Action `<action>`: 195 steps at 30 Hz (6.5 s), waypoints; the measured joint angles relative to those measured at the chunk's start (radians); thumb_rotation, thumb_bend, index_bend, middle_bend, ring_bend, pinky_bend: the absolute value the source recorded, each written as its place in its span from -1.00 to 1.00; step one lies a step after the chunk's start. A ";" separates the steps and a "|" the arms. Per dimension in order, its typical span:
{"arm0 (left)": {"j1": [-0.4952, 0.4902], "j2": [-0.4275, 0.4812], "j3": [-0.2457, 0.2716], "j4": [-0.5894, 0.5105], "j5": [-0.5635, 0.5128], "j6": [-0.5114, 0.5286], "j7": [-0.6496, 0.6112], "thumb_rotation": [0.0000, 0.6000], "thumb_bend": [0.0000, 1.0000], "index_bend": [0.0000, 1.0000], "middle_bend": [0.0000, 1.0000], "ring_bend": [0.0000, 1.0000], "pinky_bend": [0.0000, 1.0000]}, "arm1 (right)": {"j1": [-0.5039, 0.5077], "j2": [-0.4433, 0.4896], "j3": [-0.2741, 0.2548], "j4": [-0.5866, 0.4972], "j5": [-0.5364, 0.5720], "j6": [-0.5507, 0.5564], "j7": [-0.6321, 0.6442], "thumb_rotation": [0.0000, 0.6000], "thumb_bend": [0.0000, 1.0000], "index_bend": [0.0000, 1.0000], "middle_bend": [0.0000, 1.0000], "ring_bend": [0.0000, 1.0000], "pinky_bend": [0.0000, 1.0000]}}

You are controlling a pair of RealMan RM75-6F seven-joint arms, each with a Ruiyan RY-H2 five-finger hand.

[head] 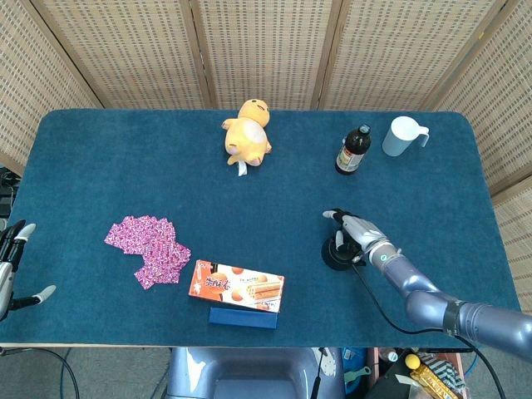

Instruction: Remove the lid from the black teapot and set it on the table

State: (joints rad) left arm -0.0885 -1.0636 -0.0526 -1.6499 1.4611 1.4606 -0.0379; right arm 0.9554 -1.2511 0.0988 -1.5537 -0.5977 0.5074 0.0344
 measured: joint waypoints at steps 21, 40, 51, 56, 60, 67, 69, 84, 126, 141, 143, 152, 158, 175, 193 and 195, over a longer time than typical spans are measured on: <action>-0.002 0.002 0.003 -0.002 0.001 -0.005 -0.002 1.00 -0.79 -1.00 -1.00 -1.00 -1.00 | -0.111 -0.031 0.015 -0.174 -0.244 0.541 -0.178 1.00 -0.23 -0.20 -1.00 -1.00 -1.00; 0.001 0.006 0.006 -0.007 0.012 0.004 -0.005 1.00 -0.79 -1.00 -1.00 -1.00 -1.00 | -0.200 -0.166 0.034 -0.302 -0.092 0.748 -0.439 1.00 -0.03 0.05 -1.00 -1.00 -1.00; 0.001 0.008 0.007 -0.007 0.013 0.006 -0.009 1.00 -0.79 -1.00 -1.00 -1.00 -1.00 | -0.215 -0.229 0.061 -0.250 -0.018 0.751 -0.497 1.00 -0.02 0.05 -1.00 -1.00 -1.00; 0.000 0.007 0.008 -0.008 0.014 0.004 -0.005 1.00 -0.79 -1.00 -1.00 -1.00 -1.00 | -0.231 -0.246 0.056 -0.220 -0.019 0.739 -0.493 1.00 -0.03 0.05 -1.00 -1.00 -1.00; 0.000 0.006 0.008 -0.009 0.014 0.003 0.000 1.00 -0.79 -1.00 -1.00 -1.00 -1.00 | -0.243 -0.258 0.054 -0.206 -0.021 0.725 -0.487 1.00 -0.03 0.05 -1.00 -1.00 -1.00; 0.001 0.006 0.009 -0.011 0.017 0.006 0.000 1.00 -0.79 -1.00 -1.00 -1.00 -1.00 | -0.251 -0.276 0.055 -0.177 -0.029 0.715 -0.490 1.00 -0.03 0.05 -1.00 -1.00 -1.00; 0.000 0.007 0.009 -0.011 0.016 0.005 -0.001 1.00 -0.79 -1.00 -1.00 -1.00 -1.00 | -0.257 -0.280 0.060 -0.168 -0.032 0.711 -0.491 1.00 -0.03 0.05 -1.00 -1.00 -1.00; 0.000 0.005 0.010 -0.010 0.016 0.005 0.002 1.00 -0.79 -1.00 -1.00 -1.00 -1.00 | -0.278 -0.278 0.075 -0.150 -0.033 0.680 -0.509 1.00 0.05 0.06 -1.00 -1.00 -1.00; -0.002 0.002 0.011 -0.010 0.013 -0.001 0.012 1.00 -0.79 -1.00 -1.00 -1.00 -1.00 | -0.317 -0.244 0.082 -0.155 -0.072 0.654 -0.505 1.00 0.28 0.34 -0.97 -1.00 -1.00; -0.002 0.002 0.013 -0.014 0.017 0.002 0.015 1.00 -0.79 -1.00 -1.00 -1.00 -1.00 | -0.337 -0.184 0.074 -0.266 -0.155 0.693 -0.520 1.00 0.29 0.34 -0.97 -1.00 -1.00; -0.001 0.003 0.013 -0.014 0.018 0.003 0.013 1.00 -0.79 -1.00 -1.00 -1.00 -1.00 | -0.339 -0.179 0.072 -0.277 -0.163 0.698 -0.527 1.00 0.29 0.34 -0.97 -1.00 -1.00; 0.000 0.006 0.012 -0.015 0.019 0.005 0.006 1.00 -0.79 -1.00 -1.00 -1.00 -1.00 | -0.333 -0.171 0.084 -0.314 -0.170 0.704 -0.538 1.00 0.29 0.34 -0.97 -1.00 -1.00; 0.001 0.008 0.012 -0.016 0.020 0.009 0.003 1.00 -0.79 -1.00 -1.00 -1.00 -1.00 | -0.287 -0.179 0.120 -0.349 -0.147 0.712 -0.609 1.00 0.29 0.34 -0.97 -1.00 -1.00; -0.002 0.017 0.004 0.002 0.000 -0.006 -0.047 1.00 -0.79 -1.00 -1.00 -1.00 -1.00 | -0.114 -0.449 0.155 -0.104 0.010 0.750 -0.825 1.00 0.29 0.34 -0.97 -1.00 -1.00; -0.003 0.018 0.007 0.001 0.006 -0.008 -0.049 1.00 -0.79 -1.00 -1.00 -1.00 -1.00 | -0.134 -0.416 0.161 -0.134 -0.005 0.746 -0.806 1.00 -0.40 -0.51 -1.00 -1.00 -1.00; -0.002 0.019 0.007 0.001 0.008 -0.006 -0.049 1.00 -0.79 -1.00 -1.00 -1.00 -1.00 | -0.145 -0.386 0.162 -0.174 -0.022 0.753 -0.796 1.00 -0.41 -0.53 -1.00 -1.00 -1.00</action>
State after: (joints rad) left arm -0.0905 -1.0447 -0.0452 -1.6490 1.4692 1.4544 -0.0874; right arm 0.8103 -1.6371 0.2603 -1.7280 -0.6196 1.2608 -0.7611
